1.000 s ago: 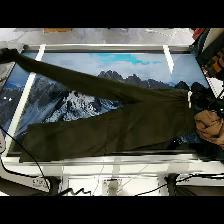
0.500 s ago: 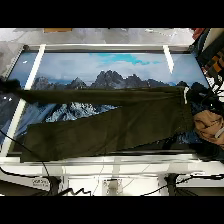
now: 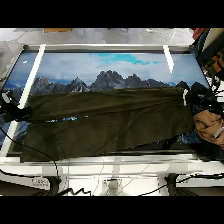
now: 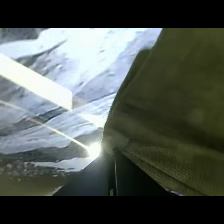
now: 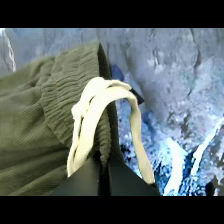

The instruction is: Fold the clothes and pants, and hang the long-sleeved shirts on hangers.

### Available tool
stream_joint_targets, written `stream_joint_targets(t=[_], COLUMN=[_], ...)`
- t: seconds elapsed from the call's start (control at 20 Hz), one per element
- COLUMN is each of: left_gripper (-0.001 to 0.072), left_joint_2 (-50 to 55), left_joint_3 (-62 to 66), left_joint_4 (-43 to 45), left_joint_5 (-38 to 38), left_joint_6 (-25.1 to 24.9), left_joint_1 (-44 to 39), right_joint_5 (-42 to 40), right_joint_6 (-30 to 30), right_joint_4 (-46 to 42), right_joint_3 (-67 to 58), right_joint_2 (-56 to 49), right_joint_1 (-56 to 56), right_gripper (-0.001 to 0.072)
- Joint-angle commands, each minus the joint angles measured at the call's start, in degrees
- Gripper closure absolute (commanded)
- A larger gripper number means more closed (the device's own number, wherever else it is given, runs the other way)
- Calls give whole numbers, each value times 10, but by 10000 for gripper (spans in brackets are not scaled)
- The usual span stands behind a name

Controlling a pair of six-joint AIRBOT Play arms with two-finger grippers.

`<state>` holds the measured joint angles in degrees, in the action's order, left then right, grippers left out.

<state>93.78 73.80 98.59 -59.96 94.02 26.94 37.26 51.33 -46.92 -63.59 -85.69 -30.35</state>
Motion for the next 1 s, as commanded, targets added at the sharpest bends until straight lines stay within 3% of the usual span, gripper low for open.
stream_joint_targets(t=[0.0, 0.35, 0.55, 0.6, 0.65, 0.7, 0.75, 0.8, 0.95], left_gripper=[694, 692, 692, 692, 637, 375, 98, 30, 30], left_joint_2=[-11, -14, -13, -13, -13, -14, -14, -15, -31], left_joint_3=[-15, -15, -15, -15, -15, -14, -13, -10, 11], left_joint_4=[35, 55, 48, 43, 42, 42, 40, 37, 36], left_joint_5=[21, 11, 17, 21, 21, 20, 20, 16, -1], left_joint_6=[33, 63, 63, 63, 63, 63, 63, 60, 28], left_joint_1=[2, 24, 24, 24, 23, 22, 21, 18, 4], right_joint_5=[11, 41, 37, 40, 40, 39, 44, 61, 139], right_joint_6=[16, 84, 97, 97, 97, 97, 98, 98, 122], right_joint_4=[-33, -144, -144, -143, -141, -132, -128, -130, -164], right_joint_3=[0, 0, 0, 0, -1, -1, -4, -14, -59], right_joint_2=[0, 0, 0, 0, 0, 1, 4, 9, 36], right_joint_1=[0, 0, 0, 0, 0, 0, 0, 0, 0], right_gripper=[678, 678, 678, 646, 442, 185, 154, 159, 164])
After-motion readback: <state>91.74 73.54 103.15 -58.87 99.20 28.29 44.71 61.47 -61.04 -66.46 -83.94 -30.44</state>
